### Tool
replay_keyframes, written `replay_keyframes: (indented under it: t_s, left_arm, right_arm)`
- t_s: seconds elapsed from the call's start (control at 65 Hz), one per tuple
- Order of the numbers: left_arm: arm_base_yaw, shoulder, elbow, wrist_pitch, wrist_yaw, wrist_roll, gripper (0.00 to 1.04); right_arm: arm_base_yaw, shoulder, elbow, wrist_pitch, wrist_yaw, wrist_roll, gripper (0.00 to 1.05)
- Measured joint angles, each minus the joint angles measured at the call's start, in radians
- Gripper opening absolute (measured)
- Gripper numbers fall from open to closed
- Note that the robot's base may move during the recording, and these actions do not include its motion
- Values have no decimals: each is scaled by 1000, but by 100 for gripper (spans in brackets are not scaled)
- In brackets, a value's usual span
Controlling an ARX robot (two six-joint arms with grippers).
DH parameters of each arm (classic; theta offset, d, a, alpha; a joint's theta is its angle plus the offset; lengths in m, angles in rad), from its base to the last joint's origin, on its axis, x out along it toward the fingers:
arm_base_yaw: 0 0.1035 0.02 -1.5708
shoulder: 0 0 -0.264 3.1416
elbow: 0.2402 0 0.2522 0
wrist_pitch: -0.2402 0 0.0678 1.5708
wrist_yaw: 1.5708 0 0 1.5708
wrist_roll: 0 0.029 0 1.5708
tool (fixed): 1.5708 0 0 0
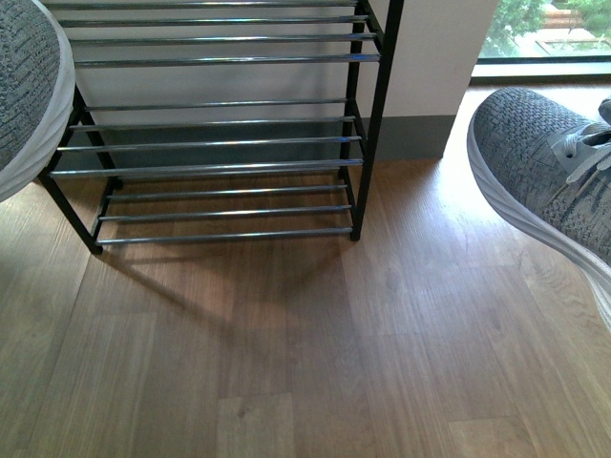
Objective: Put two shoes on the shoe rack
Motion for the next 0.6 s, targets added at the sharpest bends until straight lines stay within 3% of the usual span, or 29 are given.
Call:
replay_keyframes:
  t_s: [0.6]
  left_arm:
    - [1,2,-1,0,4,0,2]
  right_arm:
    - [0,3,0,0,4,1,1]
